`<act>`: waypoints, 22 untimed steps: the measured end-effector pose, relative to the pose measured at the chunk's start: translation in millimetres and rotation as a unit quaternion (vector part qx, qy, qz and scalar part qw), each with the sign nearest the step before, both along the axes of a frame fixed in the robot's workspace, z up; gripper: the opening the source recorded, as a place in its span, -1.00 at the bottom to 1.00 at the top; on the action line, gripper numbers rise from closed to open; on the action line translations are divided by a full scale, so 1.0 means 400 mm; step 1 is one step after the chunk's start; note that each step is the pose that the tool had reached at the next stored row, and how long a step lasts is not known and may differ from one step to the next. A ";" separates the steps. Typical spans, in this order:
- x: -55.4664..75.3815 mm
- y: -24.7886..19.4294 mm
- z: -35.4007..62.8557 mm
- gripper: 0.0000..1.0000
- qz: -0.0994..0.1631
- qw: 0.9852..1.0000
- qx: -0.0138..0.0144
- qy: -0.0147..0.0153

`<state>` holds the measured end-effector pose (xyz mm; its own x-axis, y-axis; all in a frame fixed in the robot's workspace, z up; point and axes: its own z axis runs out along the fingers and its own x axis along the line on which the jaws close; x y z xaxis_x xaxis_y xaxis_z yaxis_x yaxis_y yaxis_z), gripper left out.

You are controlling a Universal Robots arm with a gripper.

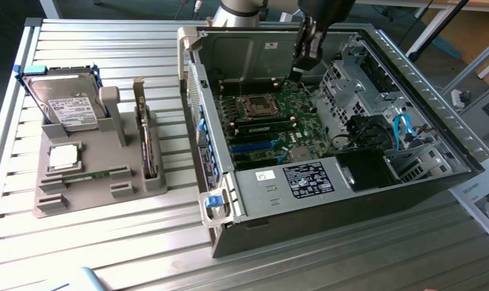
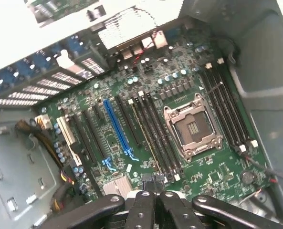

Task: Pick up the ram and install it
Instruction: 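Press down the ram until it locks into place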

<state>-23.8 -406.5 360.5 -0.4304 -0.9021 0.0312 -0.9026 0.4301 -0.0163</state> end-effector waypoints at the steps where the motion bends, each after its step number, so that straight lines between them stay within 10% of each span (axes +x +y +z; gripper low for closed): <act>1: 0.000 0.000 0.000 -0.79 -0.024 1.000 0.000 0.000; 6: 0.000 0.000 0.000 -0.79 -0.082 0.997 0.000 0.000; 12: 0.000 0.000 0.000 -0.79 -0.148 0.989 0.000 0.000; 15: 0.000 0.000 0.000 -0.79 -0.201 0.979 0.000 0.000; 20: 0.000 0.000 0.000 -0.79 -0.247 0.969 0.000 0.000; 22: 0.000 0.000 0.000 -0.79 -0.278 0.961 0.000 0.000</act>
<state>-23.8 -406.5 360.5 -0.8452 -0.5336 0.0312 -0.5342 0.8452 -0.0162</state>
